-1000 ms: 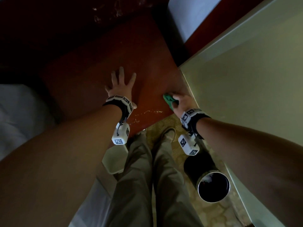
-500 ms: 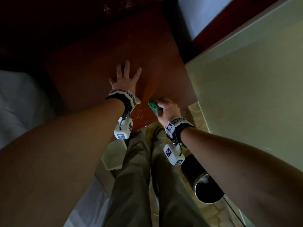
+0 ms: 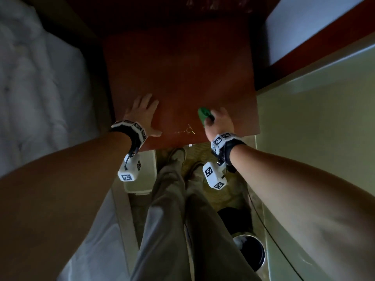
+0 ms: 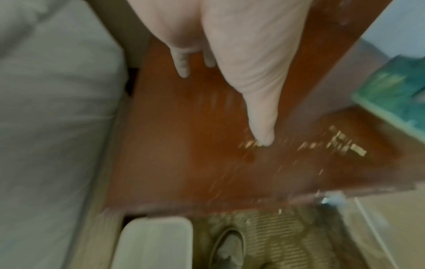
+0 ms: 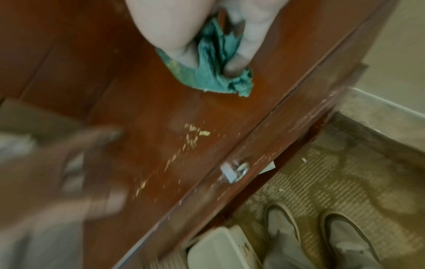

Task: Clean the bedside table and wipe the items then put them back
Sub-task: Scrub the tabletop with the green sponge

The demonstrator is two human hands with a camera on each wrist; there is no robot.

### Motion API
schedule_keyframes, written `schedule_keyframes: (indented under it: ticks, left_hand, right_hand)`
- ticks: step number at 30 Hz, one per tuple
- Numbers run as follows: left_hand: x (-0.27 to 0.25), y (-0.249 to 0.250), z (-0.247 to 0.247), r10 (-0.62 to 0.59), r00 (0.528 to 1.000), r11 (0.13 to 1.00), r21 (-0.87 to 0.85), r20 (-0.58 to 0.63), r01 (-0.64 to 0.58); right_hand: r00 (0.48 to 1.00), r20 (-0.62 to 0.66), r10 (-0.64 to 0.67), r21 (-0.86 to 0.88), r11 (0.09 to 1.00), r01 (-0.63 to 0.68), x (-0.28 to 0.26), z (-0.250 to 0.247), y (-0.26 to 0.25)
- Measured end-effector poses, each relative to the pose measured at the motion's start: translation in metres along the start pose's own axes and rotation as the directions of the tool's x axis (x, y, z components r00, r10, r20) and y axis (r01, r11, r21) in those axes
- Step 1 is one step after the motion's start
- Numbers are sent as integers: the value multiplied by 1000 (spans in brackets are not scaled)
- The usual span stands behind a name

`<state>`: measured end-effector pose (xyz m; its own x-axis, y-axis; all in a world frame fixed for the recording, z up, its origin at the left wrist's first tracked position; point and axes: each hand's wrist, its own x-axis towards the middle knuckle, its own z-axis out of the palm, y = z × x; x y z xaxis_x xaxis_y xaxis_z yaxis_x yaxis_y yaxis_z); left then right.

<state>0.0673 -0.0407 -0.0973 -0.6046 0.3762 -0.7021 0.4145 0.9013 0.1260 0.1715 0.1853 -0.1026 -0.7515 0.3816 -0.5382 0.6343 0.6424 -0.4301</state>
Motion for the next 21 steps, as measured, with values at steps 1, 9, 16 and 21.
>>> schedule_keyframes:
  ticks: [1, 9, 16, 21]
  left_hand:
    - [-8, -5, 8, -26, 1000, 1000, 13, 13, 25]
    - [-31, -41, 54, -72, 997, 997, 22, 1, 72]
    - [-33, -46, 53, -66, 997, 998, 16, -25, 67]
    - [-33, -48, 53, -56, 997, 998, 36, -45, 58]
  right_hand:
    - [998, -45, 33, 12, 999, -32, 1, -3, 3]
    - [997, -36, 67, -71, 995, -69, -5, 16, 6]
    - [997, -6, -80, -137, 988, 78, -18, 56, -24]
    - [977, 56, -206, -156, 965, 212, -23, 71, -41]
